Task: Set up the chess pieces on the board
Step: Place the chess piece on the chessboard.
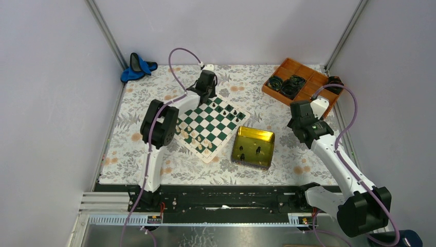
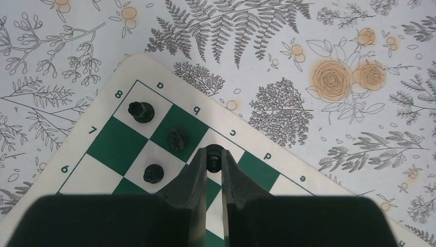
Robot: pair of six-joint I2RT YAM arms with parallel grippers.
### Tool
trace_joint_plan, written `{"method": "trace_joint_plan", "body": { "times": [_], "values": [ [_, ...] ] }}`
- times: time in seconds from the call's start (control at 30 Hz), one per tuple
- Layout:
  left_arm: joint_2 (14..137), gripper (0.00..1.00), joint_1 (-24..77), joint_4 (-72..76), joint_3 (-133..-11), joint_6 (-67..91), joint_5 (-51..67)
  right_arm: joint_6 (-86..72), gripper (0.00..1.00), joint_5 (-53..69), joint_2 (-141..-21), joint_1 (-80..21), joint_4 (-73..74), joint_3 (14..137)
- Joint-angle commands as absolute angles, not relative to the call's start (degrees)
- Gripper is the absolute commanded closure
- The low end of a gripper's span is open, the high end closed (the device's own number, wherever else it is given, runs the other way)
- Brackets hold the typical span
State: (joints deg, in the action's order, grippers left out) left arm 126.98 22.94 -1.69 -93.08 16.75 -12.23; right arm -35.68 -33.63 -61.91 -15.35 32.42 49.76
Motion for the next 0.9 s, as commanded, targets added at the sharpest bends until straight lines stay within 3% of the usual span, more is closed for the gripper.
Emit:
{"method": "trace_joint_plan", "body": {
  "times": [0.0, 0.87],
  "values": [
    [128.4, 1.0, 22.1, 0.6, -94.8, 17.2, -11.4, -34.9, 0.42, -35.7, -62.4, -15.1, 32.3, 52.5],
    [131.2, 0.99, 21.9, -1.8, -96.4, 18.5, -10.0, -35.2, 0.42, -35.5, -62.6, -15.1, 32.4, 51.8]
  ]
}}
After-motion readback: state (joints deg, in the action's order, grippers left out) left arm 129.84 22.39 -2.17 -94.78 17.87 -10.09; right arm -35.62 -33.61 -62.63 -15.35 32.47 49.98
